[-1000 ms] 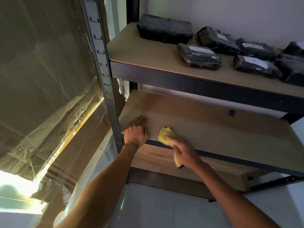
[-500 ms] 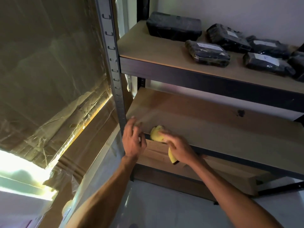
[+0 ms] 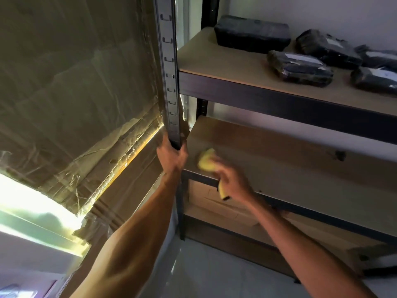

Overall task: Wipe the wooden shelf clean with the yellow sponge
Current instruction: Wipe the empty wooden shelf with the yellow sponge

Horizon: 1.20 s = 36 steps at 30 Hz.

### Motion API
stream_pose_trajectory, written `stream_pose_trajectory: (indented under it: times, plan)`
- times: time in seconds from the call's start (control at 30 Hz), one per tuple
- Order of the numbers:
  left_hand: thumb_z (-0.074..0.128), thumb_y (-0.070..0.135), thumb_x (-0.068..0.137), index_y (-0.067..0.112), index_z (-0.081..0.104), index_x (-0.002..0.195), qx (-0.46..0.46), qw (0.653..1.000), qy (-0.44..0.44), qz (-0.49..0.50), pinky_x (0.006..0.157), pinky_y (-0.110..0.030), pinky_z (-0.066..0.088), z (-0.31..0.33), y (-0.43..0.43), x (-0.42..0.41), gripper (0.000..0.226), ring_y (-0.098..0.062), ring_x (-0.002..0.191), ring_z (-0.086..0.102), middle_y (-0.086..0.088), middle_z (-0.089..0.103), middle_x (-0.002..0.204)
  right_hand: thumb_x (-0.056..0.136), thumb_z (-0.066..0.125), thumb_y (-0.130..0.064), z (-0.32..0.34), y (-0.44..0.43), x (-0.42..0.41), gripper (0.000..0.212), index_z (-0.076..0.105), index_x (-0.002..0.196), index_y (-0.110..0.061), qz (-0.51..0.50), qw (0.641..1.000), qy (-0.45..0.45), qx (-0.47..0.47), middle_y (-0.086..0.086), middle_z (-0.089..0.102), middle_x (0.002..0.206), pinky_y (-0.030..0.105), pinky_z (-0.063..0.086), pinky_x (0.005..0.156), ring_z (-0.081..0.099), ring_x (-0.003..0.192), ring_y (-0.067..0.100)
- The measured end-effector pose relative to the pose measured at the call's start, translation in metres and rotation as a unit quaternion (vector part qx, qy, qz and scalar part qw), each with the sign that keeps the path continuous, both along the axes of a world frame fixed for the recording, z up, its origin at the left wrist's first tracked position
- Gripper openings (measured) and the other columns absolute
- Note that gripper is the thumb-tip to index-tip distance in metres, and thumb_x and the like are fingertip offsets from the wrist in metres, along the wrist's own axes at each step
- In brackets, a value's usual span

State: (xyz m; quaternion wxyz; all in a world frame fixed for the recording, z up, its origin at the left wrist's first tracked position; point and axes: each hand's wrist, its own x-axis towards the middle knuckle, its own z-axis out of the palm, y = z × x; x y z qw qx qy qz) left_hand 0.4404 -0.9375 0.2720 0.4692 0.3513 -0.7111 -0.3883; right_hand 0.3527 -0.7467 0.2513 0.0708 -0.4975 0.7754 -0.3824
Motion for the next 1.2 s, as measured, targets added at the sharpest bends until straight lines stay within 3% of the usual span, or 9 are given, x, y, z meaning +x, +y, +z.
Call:
stream_pose_trajectory:
  times: [0.2, 0.4, 0.53, 0.63, 0.73, 0.87, 1.0, 1.07, 1.2]
  plan:
    - [0.056, 0.048, 0.085, 0.004, 0.063, 0.096, -0.044, 0.999, 0.009, 0.018, 0.058, -0.041, 0.059, -0.016, -0.009, -0.009, 0.046, -0.021, 0.053, 0.06, 0.001, 0.062, 0.064, 0.097, 0.044, -0.011, -0.003, -0.018, -0.109, 0.042, 0.051, 0.137, -0.018, -0.272, 0.956, -0.03, 0.105, 0.014, 0.05, 0.141, 0.032, 0.038, 0.101, 0.049, 0.126, 0.034]
    - [0.053, 0.038, 0.085, 0.006, 0.057, 0.078, -0.079, 0.994, 0.064, 0.035, 0.05, -0.02, 0.04, -0.011, -0.007, -0.01, 0.033, -0.002, 0.044, 0.042, 0.015, 0.041, 0.056, 0.092, 0.051, -0.001, -0.012, -0.034, -0.018, 0.05, 0.054, 0.135, -0.027, 0.099, 0.993, -0.019, 0.069, -0.015, 0.045, 0.141, 0.007, 0.027, 0.107, 0.039, 0.133, -0.003]
    - [0.053, 0.033, 0.087, -0.002, 0.06, 0.084, -0.079, 0.993, 0.087, 0.017, 0.053, -0.009, 0.037, -0.013, -0.003, -0.011, 0.035, 0.001, 0.047, 0.049, 0.02, 0.044, 0.058, 0.082, 0.043, 0.018, -0.006, -0.034, -0.091, 0.059, 0.058, 0.13, -0.013, -0.041, 0.998, -0.041, -0.04, -0.002, 0.054, 0.135, 0.023, 0.034, 0.113, 0.047, 0.127, 0.002]
    - [0.052, 0.031, 0.089, -0.004, 0.059, 0.086, -0.092, 0.99, 0.104, -0.003, 0.054, -0.008, 0.036, -0.015, -0.007, -0.014, 0.037, -0.001, 0.049, 0.05, 0.02, 0.045, 0.058, 0.084, 0.044, 0.01, -0.014, -0.059, -0.149, 0.055, 0.056, 0.132, -0.011, -0.228, 0.971, -0.056, 0.038, 0.006, 0.052, 0.136, 0.019, 0.035, 0.107, 0.047, 0.129, 0.021]
    - [0.052, 0.03, 0.09, -0.008, 0.058, 0.089, -0.083, 0.989, 0.122, -0.014, 0.054, -0.011, 0.038, -0.015, -0.007, -0.016, 0.038, -0.002, 0.05, 0.051, 0.019, 0.048, 0.061, 0.082, 0.05, 0.004, -0.029, -0.086, -0.104, 0.057, 0.056, 0.133, -0.022, -0.069, 0.995, -0.027, 0.063, 0.006, 0.047, 0.146, 0.033, 0.033, 0.115, 0.044, 0.135, 0.024]
    - [0.051, 0.025, 0.086, -0.005, 0.057, 0.088, -0.079, 0.987, 0.138, -0.032, 0.055, -0.013, 0.039, -0.013, -0.006, -0.014, 0.031, -0.002, 0.051, 0.05, 0.015, 0.05, 0.062, 0.088, 0.052, 0.003, -0.023, -0.084, -0.056, 0.053, 0.054, 0.134, -0.024, 0.131, 0.991, 0.004, 0.03, -0.002, 0.049, 0.144, 0.016, 0.036, 0.108, 0.045, 0.129, 0.007]
    - [0.052, 0.03, 0.088, -0.008, 0.059, 0.092, -0.075, 0.986, 0.148, -0.034, 0.06, -0.014, 0.044, -0.015, -0.007, -0.017, 0.038, -0.001, 0.058, 0.057, 0.015, 0.057, 0.07, 0.071, 0.039, 0.018, -0.01, -0.106, -0.142, 0.062, 0.062, 0.124, -0.004, -0.051, 0.995, -0.044, -0.07, 0.017, 0.055, 0.136, 0.028, 0.031, 0.115, 0.046, 0.13, 0.025]
    - [0.052, 0.031, 0.089, -0.008, 0.059, 0.094, -0.072, 0.985, 0.151, -0.034, 0.061, -0.015, 0.046, -0.018, -0.008, -0.018, 0.04, -0.003, 0.06, 0.059, 0.011, 0.058, 0.071, 0.073, 0.043, 0.017, -0.012, -0.121, -0.169, 0.061, 0.061, 0.127, -0.008, -0.165, 0.986, -0.03, 0.008, 0.016, 0.053, 0.138, 0.023, 0.031, 0.11, 0.046, 0.131, 0.026]
    - [0.053, 0.031, 0.089, -0.008, 0.059, 0.096, -0.072, 0.985, 0.154, -0.022, 0.061, -0.019, 0.047, -0.019, -0.011, -0.019, 0.04, -0.009, 0.059, 0.059, 0.003, 0.06, 0.071, 0.079, 0.051, 0.004, -0.025, -0.134, -0.125, 0.06, 0.056, 0.134, -0.019, 0.02, 0.998, 0.043, 0.045, -0.001, 0.045, 0.146, 0.021, 0.027, 0.114, 0.04, 0.137, 0.017]
